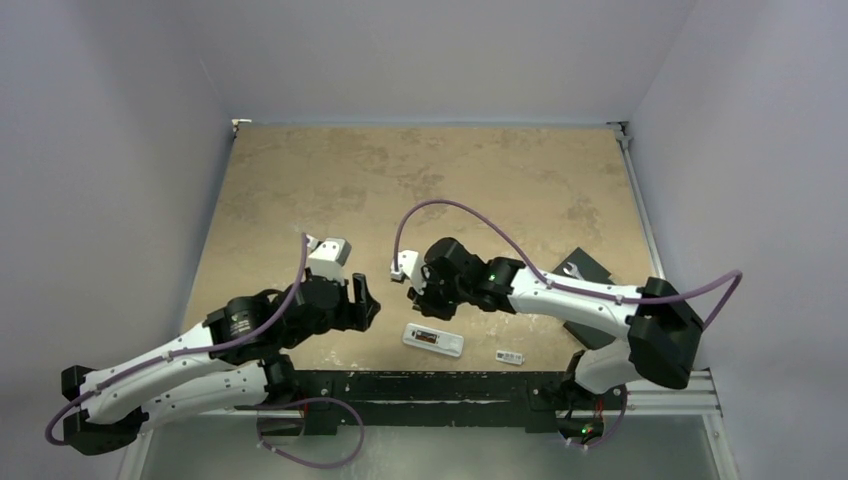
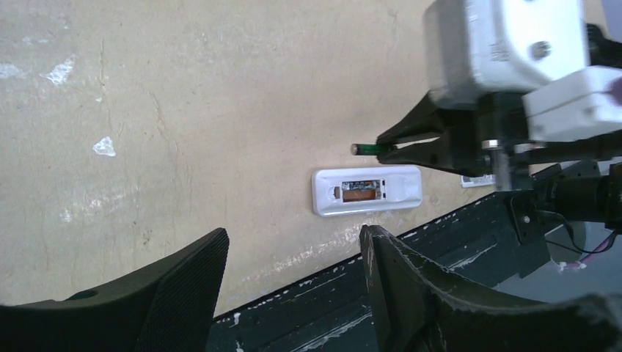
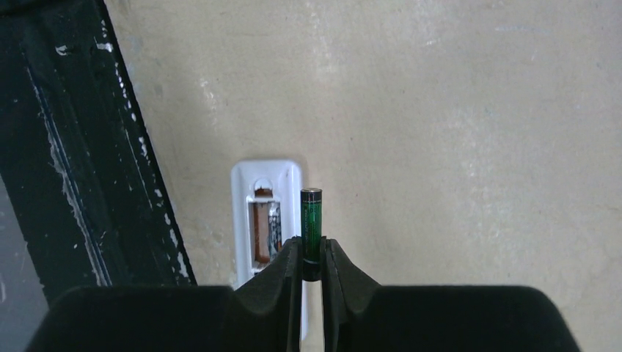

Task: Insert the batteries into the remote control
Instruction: Pick up the battery from the center of the board, then load the battery into the remote control.

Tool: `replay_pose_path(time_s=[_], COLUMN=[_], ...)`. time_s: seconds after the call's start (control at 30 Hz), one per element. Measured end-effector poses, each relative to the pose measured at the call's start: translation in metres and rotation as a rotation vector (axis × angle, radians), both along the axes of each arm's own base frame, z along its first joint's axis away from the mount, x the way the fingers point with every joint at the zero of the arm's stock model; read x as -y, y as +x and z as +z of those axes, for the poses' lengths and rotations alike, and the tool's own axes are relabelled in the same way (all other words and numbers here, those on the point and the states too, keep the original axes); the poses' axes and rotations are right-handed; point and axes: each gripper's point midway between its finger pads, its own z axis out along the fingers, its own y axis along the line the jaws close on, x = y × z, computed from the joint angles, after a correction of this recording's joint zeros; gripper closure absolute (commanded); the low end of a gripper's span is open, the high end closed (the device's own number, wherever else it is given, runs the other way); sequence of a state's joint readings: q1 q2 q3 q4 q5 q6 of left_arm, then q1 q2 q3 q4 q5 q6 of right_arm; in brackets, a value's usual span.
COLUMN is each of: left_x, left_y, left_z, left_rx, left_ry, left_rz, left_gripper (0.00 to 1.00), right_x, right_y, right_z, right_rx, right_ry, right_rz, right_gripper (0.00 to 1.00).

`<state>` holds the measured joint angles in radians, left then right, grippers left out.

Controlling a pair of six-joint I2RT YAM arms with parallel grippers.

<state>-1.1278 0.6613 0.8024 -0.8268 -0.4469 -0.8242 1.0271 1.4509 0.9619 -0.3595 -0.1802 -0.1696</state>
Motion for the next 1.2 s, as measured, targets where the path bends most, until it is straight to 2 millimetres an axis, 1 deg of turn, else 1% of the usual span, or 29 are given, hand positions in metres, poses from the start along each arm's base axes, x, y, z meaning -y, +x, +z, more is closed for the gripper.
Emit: replay_pose_path(time_s=[0.13, 0.23, 0.33, 0.5, 0.6, 0.73, 0.87, 0.97, 1.07, 1.2], left_x=[0.003, 0.005, 0.008, 0.011, 0.013, 0.016, 0.020, 0.022, 0.022, 0.023], left_y=[-0.002, -0.004, -0.005, -0.006, -0.007, -0.007, -0.009, -0.010, -0.011, -0.011], left_z=[-0.014, -0.024, -0.029, -0.031, -0.036, -0.043, -0.049, -0.053, -0.054, -0.054], left_rx=[-0.028, -0.050, -0.066, -0.080, -0.088, -0.100, -0.117, -0.127, -0.133, -0.134], left_ry=[0.007, 0.008, 0.000, -0.013, -0.018, -0.013, -0.007, -0.002, 0.000, -0.002], left_rz=[-0.003, -0.002, 0.001, -0.001, 0.003, -0.004, -0.016, -0.023, -0.027, -0.029], left_gripper=[0.35, 0.35, 0.35, 0.36, 0.36, 0.36, 0.36, 0.36, 0.35, 0.36], right_x=[0.016, 0.019, 0.021, 0.031, 0.036, 0.036, 0.035, 0.035, 0.034, 0.035], right_y=[-0.009, -0.011, -0.012, -0.019, -0.026, -0.035, -0.045, -0.052, -0.056, -0.058], right_z=[0.002, 0.010, 0.012, 0.007, 0.003, 0.001, -0.007, -0.019, -0.030, -0.038], right_rx=[-0.022, -0.027, -0.038, -0.091, -0.126, -0.144, -0.160, -0.177, -0.189, -0.199], right_ry=[-0.004, 0.010, 0.012, -0.027, -0.054, -0.070, -0.103, -0.154, -0.194, -0.224], right_rz=[-0.037, -0.063, -0.087, -0.139, -0.161, -0.165, -0.151, -0.140, -0.130, -0.126], right_gripper=[1.00, 1.00, 1.00, 1.00, 1.00, 0.99, 1.00, 1.00, 1.00, 1.00])
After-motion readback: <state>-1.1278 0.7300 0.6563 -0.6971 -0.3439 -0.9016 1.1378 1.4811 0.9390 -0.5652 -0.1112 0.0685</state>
